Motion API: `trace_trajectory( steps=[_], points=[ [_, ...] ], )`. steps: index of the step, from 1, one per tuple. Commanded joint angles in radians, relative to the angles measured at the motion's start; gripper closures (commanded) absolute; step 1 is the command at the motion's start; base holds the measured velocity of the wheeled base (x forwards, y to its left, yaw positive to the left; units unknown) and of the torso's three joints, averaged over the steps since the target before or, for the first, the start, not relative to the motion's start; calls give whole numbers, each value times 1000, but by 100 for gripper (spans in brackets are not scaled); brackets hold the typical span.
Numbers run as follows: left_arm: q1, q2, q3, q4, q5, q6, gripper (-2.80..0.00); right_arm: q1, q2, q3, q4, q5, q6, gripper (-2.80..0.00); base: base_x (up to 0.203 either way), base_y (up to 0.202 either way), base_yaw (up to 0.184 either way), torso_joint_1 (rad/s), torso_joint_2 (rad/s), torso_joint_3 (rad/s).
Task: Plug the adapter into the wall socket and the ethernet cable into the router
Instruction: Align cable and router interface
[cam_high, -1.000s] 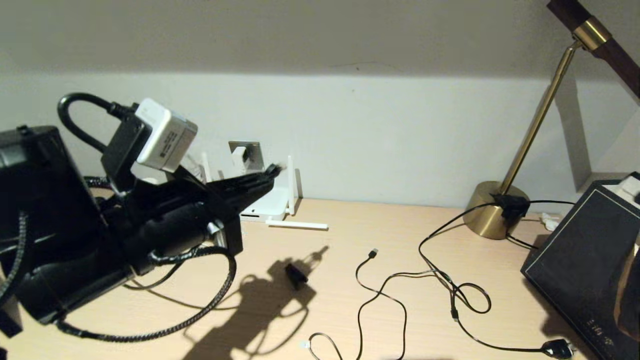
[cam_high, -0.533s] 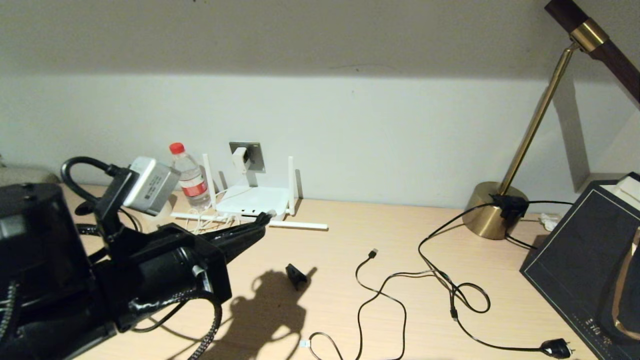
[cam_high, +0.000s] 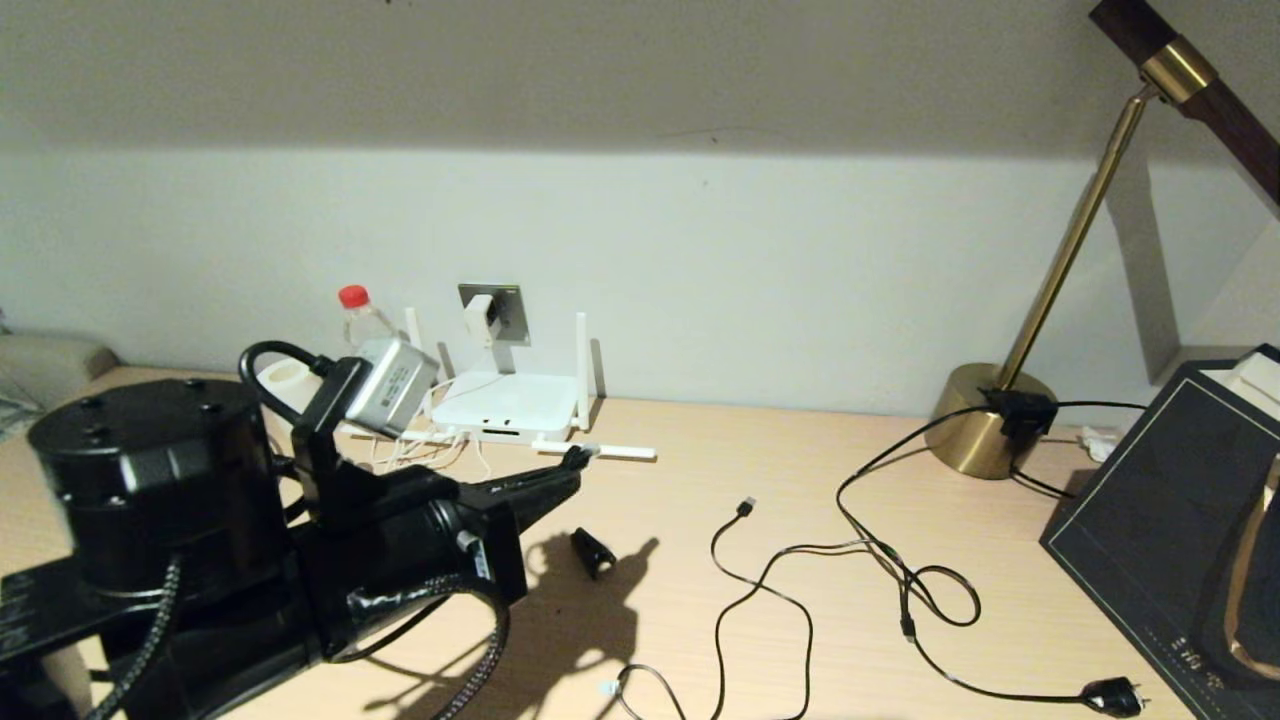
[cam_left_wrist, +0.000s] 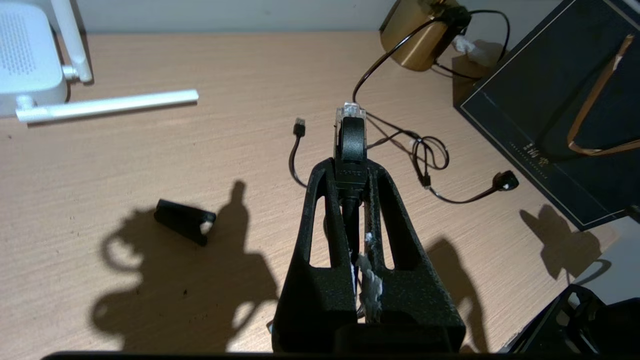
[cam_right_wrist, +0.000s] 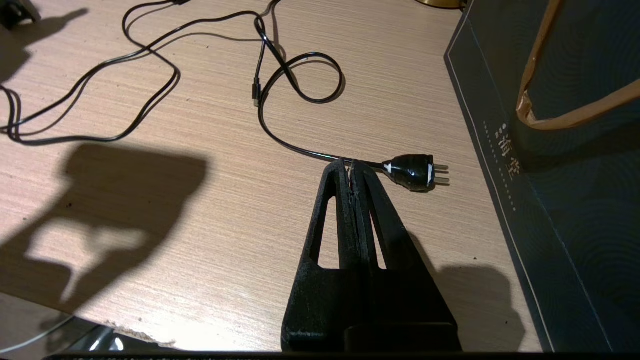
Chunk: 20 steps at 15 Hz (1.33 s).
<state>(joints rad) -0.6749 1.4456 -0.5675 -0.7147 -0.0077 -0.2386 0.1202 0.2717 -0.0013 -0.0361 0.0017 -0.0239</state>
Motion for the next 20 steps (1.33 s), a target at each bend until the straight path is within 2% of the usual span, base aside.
trace_trajectory(
  steps=[1,4,7,10,13,14,17,20],
  points=[
    [3,19,37,-5,0,-11,0,-1,6,15,-1,0,6,0,0,0,0,0,0,0],
    [27,13,40,-5,12,-8,0,-1,6,15,-2,0,6,0,0,0,0,0,0,0],
    [29,22,32,-5,124,-13,0,-1,4,16,-2,-2,7,0,0,0,0,0,0,0],
    [29,89,21,-17,124,-9,0,-13,4,15,-1,0,5,0,0,0,0,0,0,0],
    [29,127,50,-202,129,12,0,-13,4,15,-1,0,7,0,0,0,0,0,0,0],
    [31,139,22,-223,136,22,0,-13,4,15,-1,0,6,0,0,0,0,0,0,0],
    [35,145,-41,-193,167,51,0,-19,4,15,-1,0,5,0,0,0,0,0,0,0],
    [11,185,-43,-175,221,52,0,-19,4,15,-1,-2,5,0,0,0,0,0,0,0]
  ],
)
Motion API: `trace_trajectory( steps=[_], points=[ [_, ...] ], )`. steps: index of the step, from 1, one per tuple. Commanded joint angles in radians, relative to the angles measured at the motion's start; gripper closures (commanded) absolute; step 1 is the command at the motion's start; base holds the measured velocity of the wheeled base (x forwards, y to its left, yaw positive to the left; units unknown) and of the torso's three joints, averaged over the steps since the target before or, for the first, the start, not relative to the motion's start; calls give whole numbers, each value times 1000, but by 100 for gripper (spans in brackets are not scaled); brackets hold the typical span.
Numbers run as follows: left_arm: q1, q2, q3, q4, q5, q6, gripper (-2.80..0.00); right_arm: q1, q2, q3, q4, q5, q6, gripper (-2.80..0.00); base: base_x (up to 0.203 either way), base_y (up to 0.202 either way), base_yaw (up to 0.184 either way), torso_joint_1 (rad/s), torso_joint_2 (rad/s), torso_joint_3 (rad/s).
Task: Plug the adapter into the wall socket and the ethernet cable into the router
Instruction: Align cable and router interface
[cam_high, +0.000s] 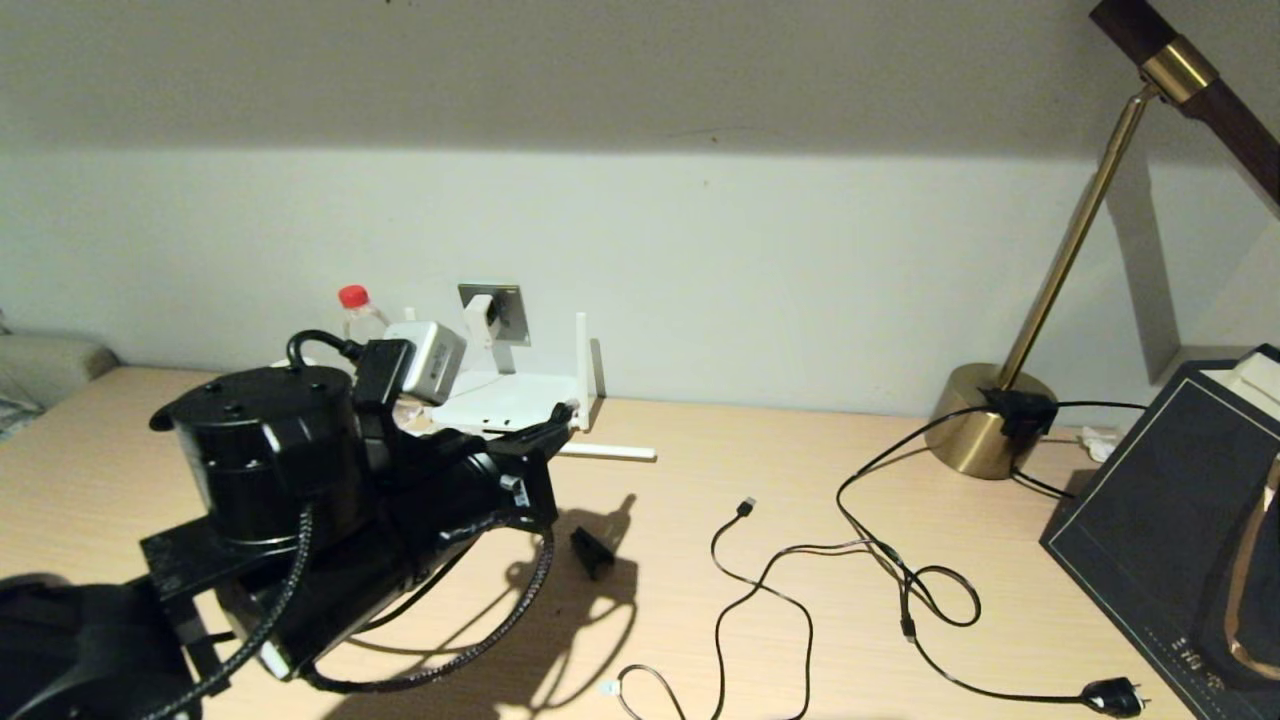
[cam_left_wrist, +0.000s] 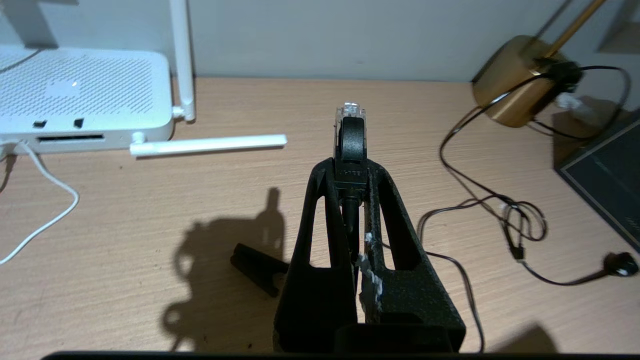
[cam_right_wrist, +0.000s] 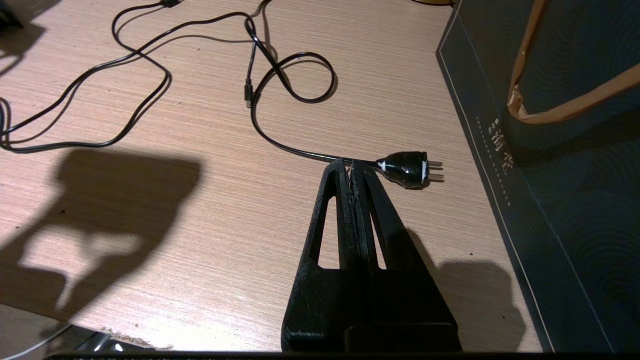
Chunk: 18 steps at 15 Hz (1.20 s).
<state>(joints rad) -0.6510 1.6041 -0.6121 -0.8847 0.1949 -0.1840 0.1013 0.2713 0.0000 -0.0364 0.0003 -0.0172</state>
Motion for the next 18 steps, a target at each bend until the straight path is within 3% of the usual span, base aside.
trace_trajectory(
  steps=[1,5,8,13,18],
  points=[
    [-13,19,16,-6,29,-6,0,0,5,14,0,1,-1,0,0,0,0,0,0,0],
    [2,13,70,-7,32,-9,0,-2,5,14,0,0,-1,0,0,0,0,0,0,0],
    [16,64,78,-15,25,-12,0,-78,-52,14,-1,1,-1,0,0,0,0,0,0,0],
    [17,233,110,-183,38,-11,0,-109,-279,26,-33,2,4,0,0,0,0,0,0,0],
    [11,388,86,-279,121,-9,0,-109,-271,35,-56,4,8,0,0,0,0,0,0,0]
  ],
)
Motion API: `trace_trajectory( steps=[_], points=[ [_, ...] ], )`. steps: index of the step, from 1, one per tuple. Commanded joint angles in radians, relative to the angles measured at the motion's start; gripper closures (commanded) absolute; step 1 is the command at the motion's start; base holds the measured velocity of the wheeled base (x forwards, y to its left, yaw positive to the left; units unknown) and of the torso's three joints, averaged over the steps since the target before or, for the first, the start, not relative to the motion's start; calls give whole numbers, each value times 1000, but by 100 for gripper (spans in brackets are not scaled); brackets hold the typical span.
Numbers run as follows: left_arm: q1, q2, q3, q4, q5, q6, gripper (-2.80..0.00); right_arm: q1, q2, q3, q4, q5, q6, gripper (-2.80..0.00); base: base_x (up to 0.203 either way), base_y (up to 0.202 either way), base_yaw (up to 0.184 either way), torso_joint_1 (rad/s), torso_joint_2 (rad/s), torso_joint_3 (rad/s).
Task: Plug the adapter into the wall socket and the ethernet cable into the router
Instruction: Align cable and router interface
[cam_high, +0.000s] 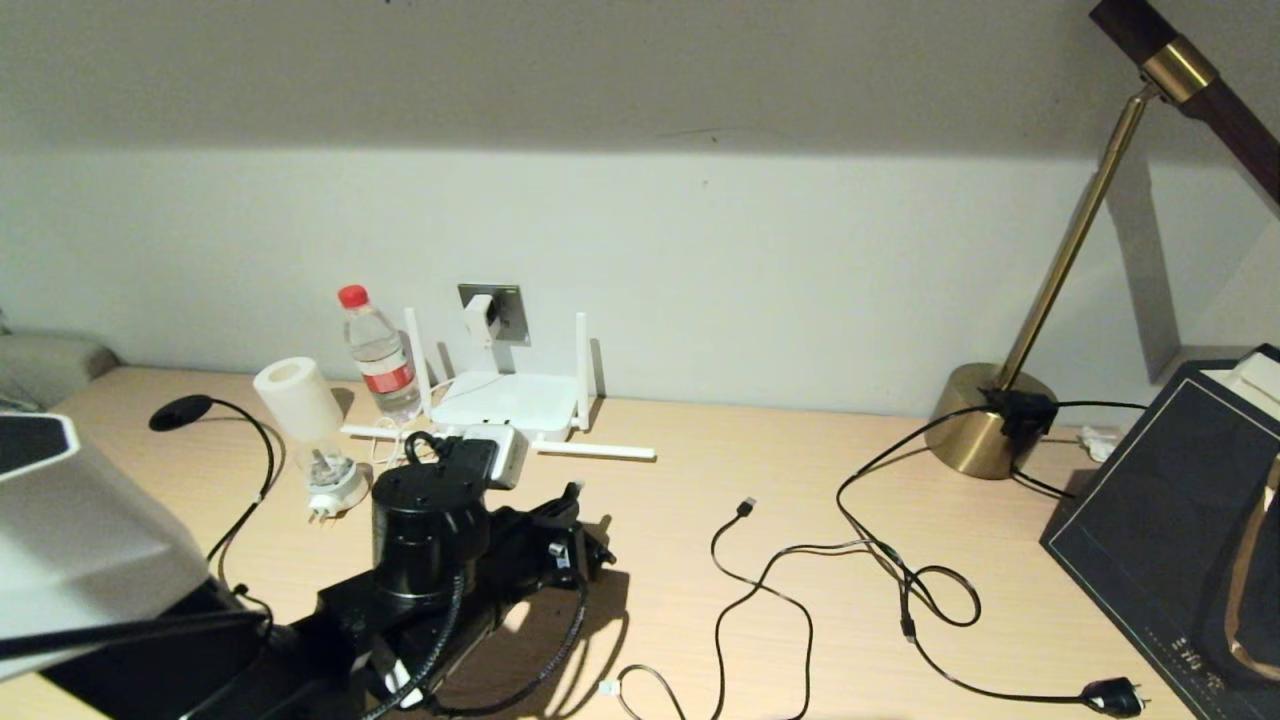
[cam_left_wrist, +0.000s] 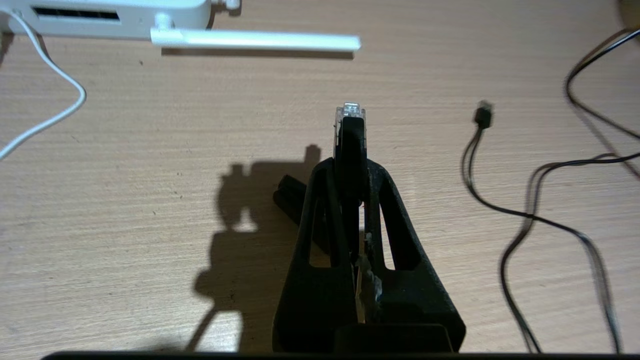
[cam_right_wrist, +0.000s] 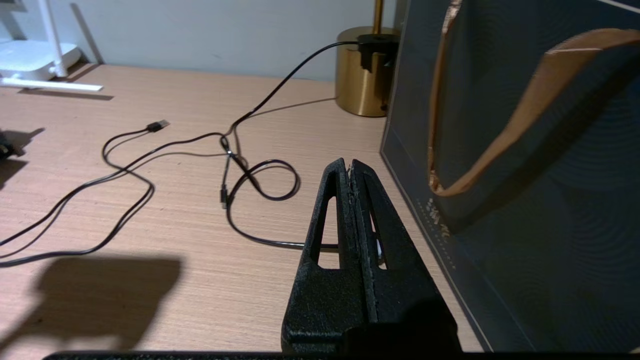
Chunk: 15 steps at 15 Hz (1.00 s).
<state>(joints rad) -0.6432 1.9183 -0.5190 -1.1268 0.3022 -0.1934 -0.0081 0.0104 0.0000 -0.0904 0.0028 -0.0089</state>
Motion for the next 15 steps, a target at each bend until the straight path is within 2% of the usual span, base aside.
trace_trajectory(
  steps=[1,2,5,10,11,15],
  points=[
    [13,77,-23,-59,42,5,0,0,-10,35,-2,0,0,0,0,0,0,0,0,0],
    [33,74,-45,-59,53,13,0,0,-10,35,-1,0,0,0,0,0,0,0,0,0],
    [119,61,-52,-58,48,104,0,0,-10,35,-2,0,0,0,0,0,0,0,0,0],
    [341,61,-61,-68,-124,204,0,0,-10,35,-2,0,0,0,0,0,0,0,0,0],
    [362,59,-65,-67,-160,212,0,0,-10,35,-1,0,0,0,0,0,0,0,0,0],
    [369,76,-99,-61,-163,206,0,-1,-10,35,-2,0,0,0,0,0,0,0,0,0]
  ],
)
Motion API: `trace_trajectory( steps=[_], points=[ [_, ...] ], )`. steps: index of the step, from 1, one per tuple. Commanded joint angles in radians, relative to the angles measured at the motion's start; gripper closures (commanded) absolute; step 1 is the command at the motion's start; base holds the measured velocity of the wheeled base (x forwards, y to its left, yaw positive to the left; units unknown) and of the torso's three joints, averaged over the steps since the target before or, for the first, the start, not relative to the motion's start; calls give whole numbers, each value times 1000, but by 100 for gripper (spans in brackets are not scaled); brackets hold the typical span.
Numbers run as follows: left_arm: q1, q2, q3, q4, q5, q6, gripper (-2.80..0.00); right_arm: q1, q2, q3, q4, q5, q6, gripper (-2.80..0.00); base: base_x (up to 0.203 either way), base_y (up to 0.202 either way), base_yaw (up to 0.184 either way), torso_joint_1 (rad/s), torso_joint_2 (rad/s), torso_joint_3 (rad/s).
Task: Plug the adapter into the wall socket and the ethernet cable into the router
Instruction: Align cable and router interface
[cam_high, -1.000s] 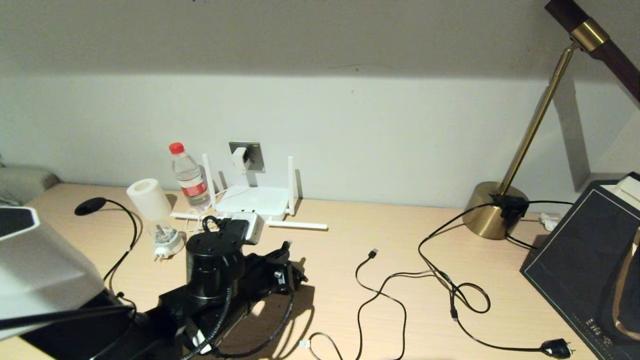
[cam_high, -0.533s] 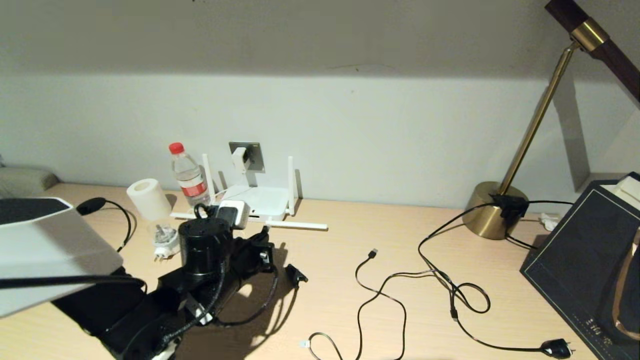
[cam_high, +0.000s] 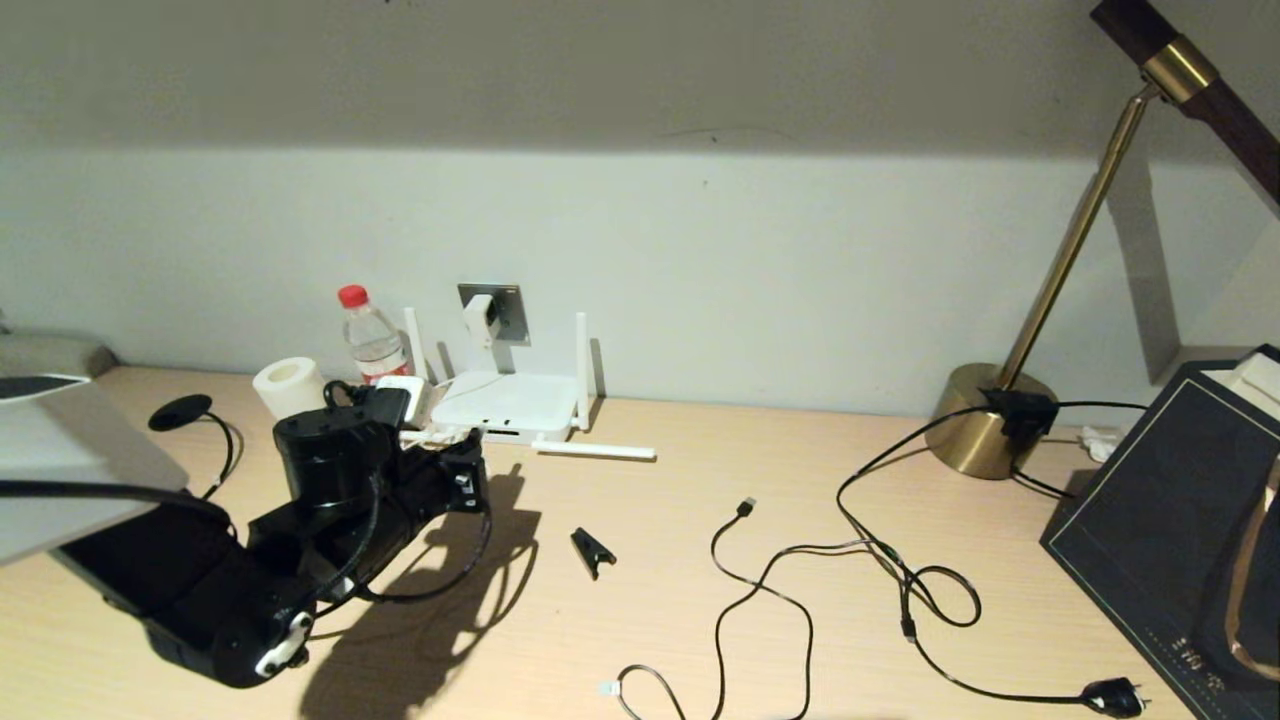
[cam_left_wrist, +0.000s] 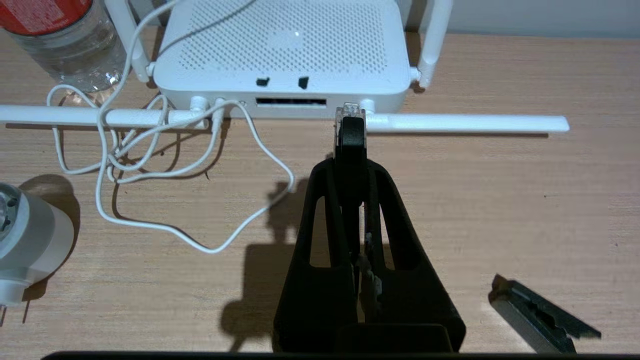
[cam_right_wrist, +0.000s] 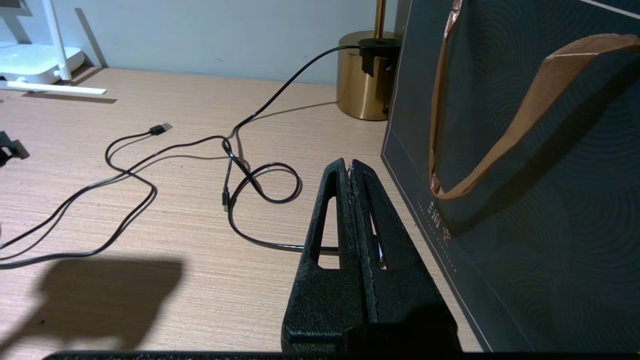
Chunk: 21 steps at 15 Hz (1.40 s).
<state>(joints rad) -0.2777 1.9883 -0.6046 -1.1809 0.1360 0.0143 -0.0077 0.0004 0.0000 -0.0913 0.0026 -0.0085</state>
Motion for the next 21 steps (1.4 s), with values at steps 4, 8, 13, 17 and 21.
trace_trajectory(
  steps=[4,8,13,17,21],
  points=[
    [17,10,-29,-5,-9,-10,0,0,0,35,-1,1,-1,0,0,0,0,0,0,0],
    [40,42,-57,-10,-71,-67,0,0,0,35,-1,1,-1,0,0,0,0,0,0,0],
    [79,95,-94,-10,-125,-73,0,0,0,35,-1,2,-1,0,0,0,0,0,0,0],
    [101,193,-186,-6,-131,-73,0,0,0,35,-1,1,-1,0,0,0,0,0,0,0],
    [107,265,-241,-5,-139,-73,0,0,0,35,-1,1,-1,0,0,0,0,0,0,0]
  ],
)
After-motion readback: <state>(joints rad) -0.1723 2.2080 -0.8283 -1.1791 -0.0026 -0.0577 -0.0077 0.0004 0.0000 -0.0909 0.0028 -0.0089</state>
